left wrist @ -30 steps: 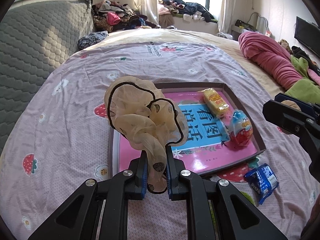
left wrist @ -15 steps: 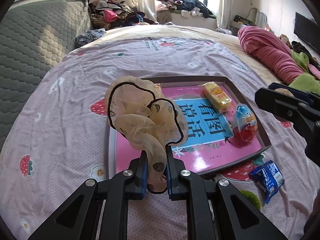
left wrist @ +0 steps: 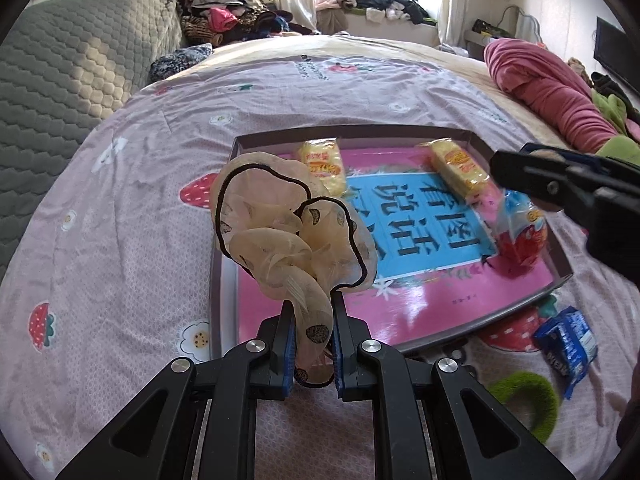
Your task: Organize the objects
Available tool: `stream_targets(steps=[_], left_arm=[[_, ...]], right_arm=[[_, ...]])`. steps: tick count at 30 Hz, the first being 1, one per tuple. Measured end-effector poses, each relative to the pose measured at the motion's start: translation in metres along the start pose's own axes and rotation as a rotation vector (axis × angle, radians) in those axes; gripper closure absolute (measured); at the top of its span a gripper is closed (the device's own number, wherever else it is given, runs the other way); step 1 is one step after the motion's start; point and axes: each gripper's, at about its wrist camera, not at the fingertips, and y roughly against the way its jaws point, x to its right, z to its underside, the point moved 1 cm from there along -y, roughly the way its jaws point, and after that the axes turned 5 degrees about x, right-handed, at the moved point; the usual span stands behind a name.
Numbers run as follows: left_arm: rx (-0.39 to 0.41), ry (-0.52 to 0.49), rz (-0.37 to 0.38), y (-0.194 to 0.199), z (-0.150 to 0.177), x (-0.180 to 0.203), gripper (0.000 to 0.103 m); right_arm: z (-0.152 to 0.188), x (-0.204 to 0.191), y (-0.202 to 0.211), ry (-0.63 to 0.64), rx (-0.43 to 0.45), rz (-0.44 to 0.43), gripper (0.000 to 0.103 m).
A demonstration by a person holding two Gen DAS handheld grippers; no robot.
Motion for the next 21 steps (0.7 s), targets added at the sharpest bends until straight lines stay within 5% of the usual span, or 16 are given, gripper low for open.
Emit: stream_targets(steps=[21], left_arm=[[-0.025,0.022,0.051,-0.022,0.008,-0.007,0.089]], right_arm=[[0.028,-0.011,-0.068,0.028,-0.102,0.012,0.069]])
